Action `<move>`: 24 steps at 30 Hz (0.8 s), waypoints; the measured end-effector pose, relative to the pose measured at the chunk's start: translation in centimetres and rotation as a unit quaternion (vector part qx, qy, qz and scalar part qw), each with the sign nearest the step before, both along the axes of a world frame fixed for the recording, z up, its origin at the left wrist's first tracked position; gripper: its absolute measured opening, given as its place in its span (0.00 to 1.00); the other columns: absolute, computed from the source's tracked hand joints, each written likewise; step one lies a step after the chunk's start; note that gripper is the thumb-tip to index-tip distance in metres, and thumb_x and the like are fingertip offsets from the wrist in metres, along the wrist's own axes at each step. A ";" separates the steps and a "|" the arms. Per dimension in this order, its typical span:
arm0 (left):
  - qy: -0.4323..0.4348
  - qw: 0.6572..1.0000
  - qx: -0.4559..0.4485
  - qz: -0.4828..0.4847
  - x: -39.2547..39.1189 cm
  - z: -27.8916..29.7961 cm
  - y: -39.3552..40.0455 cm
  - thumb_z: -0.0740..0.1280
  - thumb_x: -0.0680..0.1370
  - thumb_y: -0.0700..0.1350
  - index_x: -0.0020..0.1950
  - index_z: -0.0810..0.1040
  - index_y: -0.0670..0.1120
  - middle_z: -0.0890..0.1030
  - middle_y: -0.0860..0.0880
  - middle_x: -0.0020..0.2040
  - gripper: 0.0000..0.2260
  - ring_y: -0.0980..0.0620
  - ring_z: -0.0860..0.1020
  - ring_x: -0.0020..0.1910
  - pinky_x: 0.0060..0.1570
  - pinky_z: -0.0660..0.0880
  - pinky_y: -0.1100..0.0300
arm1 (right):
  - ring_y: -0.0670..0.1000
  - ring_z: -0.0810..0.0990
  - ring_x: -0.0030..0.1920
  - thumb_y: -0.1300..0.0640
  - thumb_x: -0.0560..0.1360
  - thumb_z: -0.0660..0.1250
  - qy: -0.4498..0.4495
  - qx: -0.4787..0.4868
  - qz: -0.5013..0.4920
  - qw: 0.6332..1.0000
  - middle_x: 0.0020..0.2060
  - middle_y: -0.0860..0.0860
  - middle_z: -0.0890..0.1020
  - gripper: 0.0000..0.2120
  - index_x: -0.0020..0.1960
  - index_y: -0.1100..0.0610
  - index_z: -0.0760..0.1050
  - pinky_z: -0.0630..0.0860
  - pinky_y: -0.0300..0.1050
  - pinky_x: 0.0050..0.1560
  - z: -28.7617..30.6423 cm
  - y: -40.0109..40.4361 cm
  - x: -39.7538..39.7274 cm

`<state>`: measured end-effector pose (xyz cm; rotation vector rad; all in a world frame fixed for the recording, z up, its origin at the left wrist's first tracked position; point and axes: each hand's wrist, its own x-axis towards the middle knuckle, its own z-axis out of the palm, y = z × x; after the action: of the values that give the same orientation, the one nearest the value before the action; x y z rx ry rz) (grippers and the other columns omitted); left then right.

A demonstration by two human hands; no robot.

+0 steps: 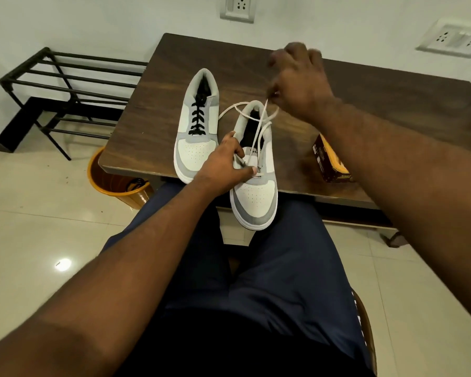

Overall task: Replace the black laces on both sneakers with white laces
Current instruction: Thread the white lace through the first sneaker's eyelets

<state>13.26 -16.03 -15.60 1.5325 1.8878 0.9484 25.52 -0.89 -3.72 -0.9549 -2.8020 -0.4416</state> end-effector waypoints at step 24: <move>0.036 0.997 -0.020 -0.070 1.2 -1.7 -0.4 0.71 0.76 0.47 0.75 0.58 0.64 0.38 0.51 0.80 0.34 0.50 0.66 0.73 0.62 0.75 0.46 | 0.48 0.79 0.45 0.60 0.73 0.73 0.219 -0.383 -0.019 0.897 0.43 0.48 0.79 0.07 0.50 0.57 0.83 0.78 0.50 0.49 -11.2 -7.5 6.5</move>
<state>14.47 -16.38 -17.33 1.6727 1.8091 0.7981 32.04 -8.39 -14.94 -1.0461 -2.5093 0.8447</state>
